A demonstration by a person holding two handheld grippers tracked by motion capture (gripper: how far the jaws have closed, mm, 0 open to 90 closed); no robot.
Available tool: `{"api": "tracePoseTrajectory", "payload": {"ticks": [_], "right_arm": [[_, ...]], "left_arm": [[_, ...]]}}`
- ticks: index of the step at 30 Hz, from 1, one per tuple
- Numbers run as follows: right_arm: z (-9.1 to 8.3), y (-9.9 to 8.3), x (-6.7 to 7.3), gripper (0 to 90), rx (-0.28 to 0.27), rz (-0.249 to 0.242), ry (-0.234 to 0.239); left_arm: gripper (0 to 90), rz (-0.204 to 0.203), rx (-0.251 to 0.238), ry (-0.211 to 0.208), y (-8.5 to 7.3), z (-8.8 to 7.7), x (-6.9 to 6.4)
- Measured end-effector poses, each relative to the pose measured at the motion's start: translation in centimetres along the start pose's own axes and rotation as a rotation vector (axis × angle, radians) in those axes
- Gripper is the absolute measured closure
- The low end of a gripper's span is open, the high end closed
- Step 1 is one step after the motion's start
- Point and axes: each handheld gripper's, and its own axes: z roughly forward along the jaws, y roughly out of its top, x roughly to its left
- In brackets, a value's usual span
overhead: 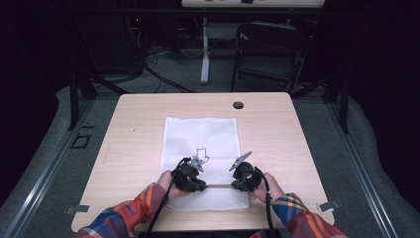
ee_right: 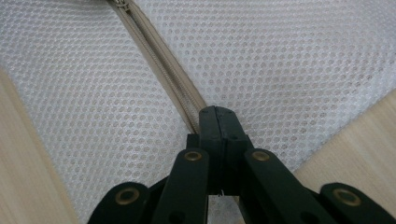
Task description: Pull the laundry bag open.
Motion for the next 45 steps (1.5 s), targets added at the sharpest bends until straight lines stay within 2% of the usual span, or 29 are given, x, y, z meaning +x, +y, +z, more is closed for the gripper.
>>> {"api": "tracePoseTrajectory", "payload": {"ticks": [2, 4, 7, 12, 17, 32, 36, 45], "right_arm": [[-0.1, 0.0, -0.1, 90.0, 0.012, -0.012, -0.002], [0.0, 0.0, -0.2, 90.0, -0.003, 0.009, 0.004], [0.0, 0.1, -0.1, 90.0, 0.013, 0.0, -0.001], [-0.1, 0.1, -0.2, 90.0, 0.014, 0.001, 0.005], [0.0, 0.0, -0.2, 90.0, 0.004, 0.007, 0.009], [0.0, 0.0, -0.2, 90.0, 0.001, 0.007, 0.008], [0.0, 0.0, -0.2, 90.0, 0.006, 0.001, 0.009], [0.0, 0.0, -0.2, 90.0, 0.003, 0.006, 0.007]], "left_arm": [[81.4, -0.001, -0.005, -0.007, 0.0, 0.1, 0.0], [80.3, -0.007, -0.001, -0.014, 0.2, 0.3, 0.0], [78.5, 0.001, -0.005, -0.039, 0.7, 0.7, -0.2], [85.6, -0.008, 0.0, -0.012, 0.7, 0.7, -0.3], [87.1, -0.013, 0.006, -0.003, 0.4, 0.4, -0.2], [86.9, -0.059, 0.009, 0.001, -1.2, -1.0, 0.6], [86.9, -0.062, 0.023, -0.007, -1.6, -1.3, 0.7], [86.8, -0.092, 0.029, 0.009, -2.7, -2.2, 1.3]]}}
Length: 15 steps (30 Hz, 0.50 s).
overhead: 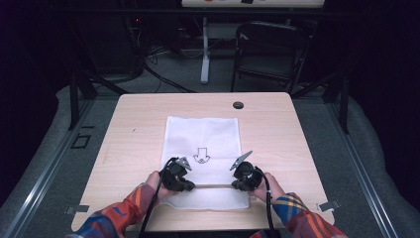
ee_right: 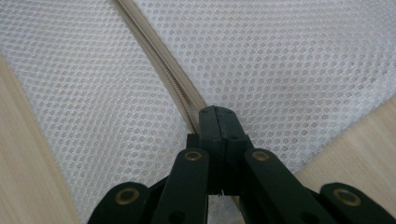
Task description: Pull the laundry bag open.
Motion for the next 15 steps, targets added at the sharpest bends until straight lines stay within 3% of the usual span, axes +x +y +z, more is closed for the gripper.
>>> {"api": "tracePoseTrajectory", "payload": {"ticks": [12, 15], "right_arm": [[-0.1, 0.0, -0.1, 90.0, 0.008, -0.006, -0.002], [-0.1, 0.0, -0.2, 90.0, 0.014, -0.009, 0.004]], "left_arm": [[86.8, -0.015, 0.011, 0.031, -1.2, -1.1, 0.8], [86.8, -0.04, 0.003, 0.037, -1.7, -1.5, 1.0]]}}
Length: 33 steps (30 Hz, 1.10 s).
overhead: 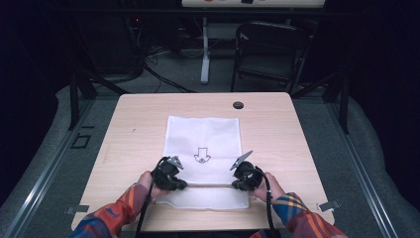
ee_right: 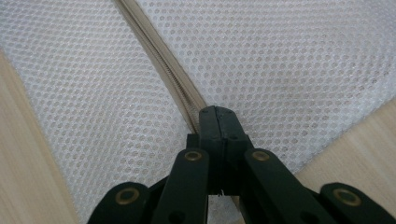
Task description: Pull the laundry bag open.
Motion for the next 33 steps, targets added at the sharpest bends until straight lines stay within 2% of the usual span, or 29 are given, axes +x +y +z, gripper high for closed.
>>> {"api": "tracePoseTrajectory", "payload": {"ticks": [10, 13, 26, 27, 29, 31, 33], "right_arm": [[0.0, 0.0, 0.0, 90.0, 0.002, 0.0, 0.004], [0.0, 0.0, 0.0, 90.0, -0.004, 0.008, 0.001], [0.1, 0.0, 0.0, 90.0, -0.009, 0.019, 0.004], [0.0, 0.0, 0.0, 90.0, -0.005, 0.016, 0.005], [0.0, 0.0, 0.0, 90.0, -0.004, 0.015, 0.002], [0.0, 0.0, -0.1, 90.0, -0.004, 0.014, 0.002], [0.0, 0.0, 0.0, 90.0, 0.0, 0.015, 0.0]], "left_arm": [[86.8, -0.044, -0.01, 0.015, -1.6, -1.4, 0.9], [86.8, -0.048, -0.008, 0.026, -1.9, -1.8, 1.2], [86.8, -0.117, -0.018, 0.079, -4.0, -3.8, 2.3], [86.8, -0.113, -0.02, 0.084, -4.1, -4.0, 2.4], [86.8, -0.124, -0.028, 0.075, -4.3, -4.1, 2.5], [86.8, -0.124, -0.019, 0.095, -4.6, -4.3, 2.6], [86.8, -0.148, -0.021, 0.101, -5.1, -4.5, 2.9]]}}
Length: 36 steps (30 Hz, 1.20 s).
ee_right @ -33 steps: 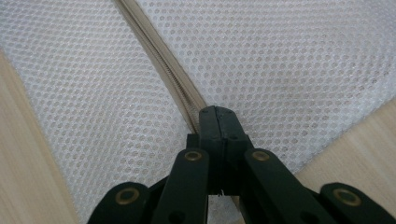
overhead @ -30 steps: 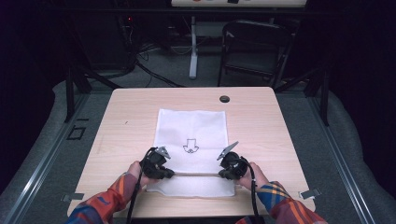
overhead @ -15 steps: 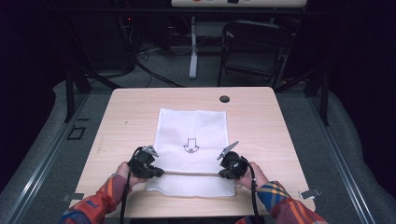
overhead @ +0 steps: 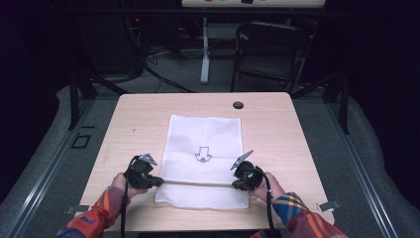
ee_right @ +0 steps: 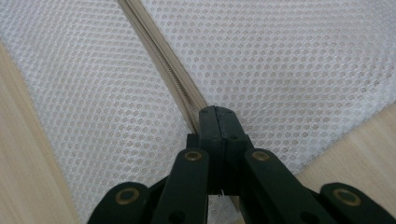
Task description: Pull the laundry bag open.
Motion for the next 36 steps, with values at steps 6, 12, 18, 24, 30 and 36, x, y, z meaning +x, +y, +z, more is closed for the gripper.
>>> {"api": "tracePoseTrajectory", "payload": {"ticks": [6, 12, 18, 24, 30, 36], "right_arm": [[0.0, 0.0, 0.0, 90.0, -0.003, 0.001, 0.0], [0.0, 0.1, 0.1, 90.0, 0.0, 0.003, -0.003], [-1.1, 0.6, 1.0, 43.8, -0.065, -0.069, -0.043], [-3.4, 0.0, -0.4, 13.9, -0.147, -0.012, -0.124], [-5.3, -2.1, -2.7, 0.0, -0.158, 0.059, -0.232], [-5.2, -4.3, -5.1, 0.0, -0.135, 0.118, -0.269]], "left_arm": [[86.8, -0.024, -0.004, -0.01, -0.8, -0.4, 0.5], [80.2, -0.041, -0.009, -0.021, -0.6, -0.5, 0.8], [38.4, -0.079, -0.042, 0.018, -0.1, -1.0, 0.8], [15.4, -0.093, -0.082, 0.074, -0.1, -1.9, 1.1], [7.7, -0.191, -0.146, 0.101, -0.8, -2.5, 2.6], [3.4, -0.273, -0.15, 0.157, -1.7, -2.5, 4.2]]}}
